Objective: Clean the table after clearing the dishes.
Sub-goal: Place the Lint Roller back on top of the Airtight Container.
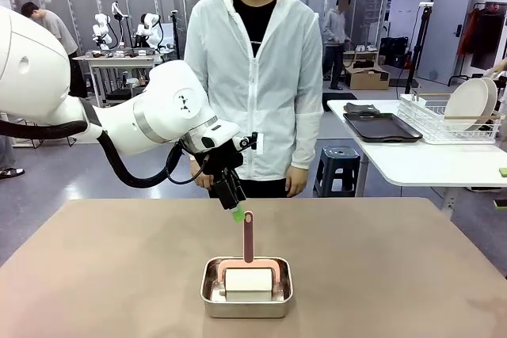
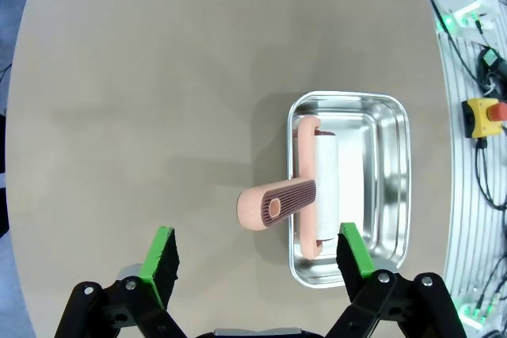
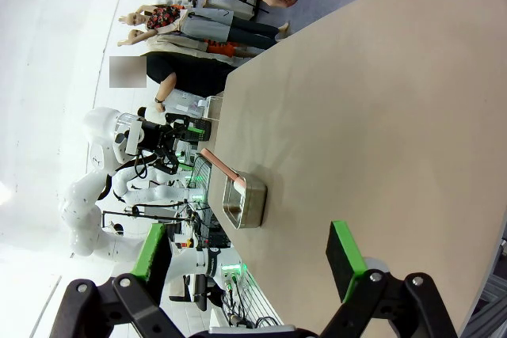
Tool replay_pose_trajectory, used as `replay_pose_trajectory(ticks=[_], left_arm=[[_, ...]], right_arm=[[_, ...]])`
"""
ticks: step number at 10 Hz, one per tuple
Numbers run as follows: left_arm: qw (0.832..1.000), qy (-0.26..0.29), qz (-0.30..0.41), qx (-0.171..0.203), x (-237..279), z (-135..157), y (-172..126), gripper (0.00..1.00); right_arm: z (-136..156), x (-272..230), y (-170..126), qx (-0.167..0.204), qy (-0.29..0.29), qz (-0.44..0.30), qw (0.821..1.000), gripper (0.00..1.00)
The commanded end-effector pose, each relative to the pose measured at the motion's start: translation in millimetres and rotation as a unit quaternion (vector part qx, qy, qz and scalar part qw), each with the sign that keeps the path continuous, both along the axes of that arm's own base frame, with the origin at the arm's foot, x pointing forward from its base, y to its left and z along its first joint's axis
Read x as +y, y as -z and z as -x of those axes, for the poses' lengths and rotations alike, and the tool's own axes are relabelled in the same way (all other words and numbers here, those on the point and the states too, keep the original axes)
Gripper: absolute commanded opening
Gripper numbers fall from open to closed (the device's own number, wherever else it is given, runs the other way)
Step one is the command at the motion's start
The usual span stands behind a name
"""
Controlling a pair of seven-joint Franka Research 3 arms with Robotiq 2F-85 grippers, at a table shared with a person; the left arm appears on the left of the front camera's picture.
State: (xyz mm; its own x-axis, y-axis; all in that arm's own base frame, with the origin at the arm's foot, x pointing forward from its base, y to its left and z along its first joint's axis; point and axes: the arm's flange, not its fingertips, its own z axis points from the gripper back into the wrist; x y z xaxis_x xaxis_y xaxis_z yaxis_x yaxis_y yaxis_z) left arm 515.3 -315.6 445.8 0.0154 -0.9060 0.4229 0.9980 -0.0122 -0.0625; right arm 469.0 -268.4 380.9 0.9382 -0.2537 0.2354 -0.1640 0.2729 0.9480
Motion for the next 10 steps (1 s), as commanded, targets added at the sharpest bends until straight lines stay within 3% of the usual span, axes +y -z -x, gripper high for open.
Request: replay_pose_trajectory(ticks=[1,3,4,6,8,10], left_arm=[[1.000,-0.001,-0.002,-0.001,0.8,0.4,-1.7,1.00],[1.000,0.000,0.000,0.000,0.0,0.0,0.0,1.00],[1.000,-0.008,-0.004,-0.010,6.0,2.1,-13.2,1.00],[0.997,-0.060,0.054,-0.006,47.6,2.7,-51.0,1.00],[0.985,-0.118,0.124,0.019,108.3,4.4,-81.8,1.00],[0.957,-0.207,0.189,0.076,190.1,2.3,-98.0,1.00]], right_arm=[[3.6,2.4,-2.4,0.004,-0.003,0.002,1.000,1.00],[3.6,2.4,-2.4,0.004,-0.003,0.002,1.000,1.00],[3.6,2.4,-2.4,0.004,-0.003,0.002,1.000,1.00],[3.6,2.4,-2.4,0.004,-0.003,0.002,1.000,1.00],[3.6,2.4,-2.4,0.004,-0.003,0.002,1.000,1.00],[3.6,2.4,-2.4,0.004,-0.003,0.002,1.000,1.00]])
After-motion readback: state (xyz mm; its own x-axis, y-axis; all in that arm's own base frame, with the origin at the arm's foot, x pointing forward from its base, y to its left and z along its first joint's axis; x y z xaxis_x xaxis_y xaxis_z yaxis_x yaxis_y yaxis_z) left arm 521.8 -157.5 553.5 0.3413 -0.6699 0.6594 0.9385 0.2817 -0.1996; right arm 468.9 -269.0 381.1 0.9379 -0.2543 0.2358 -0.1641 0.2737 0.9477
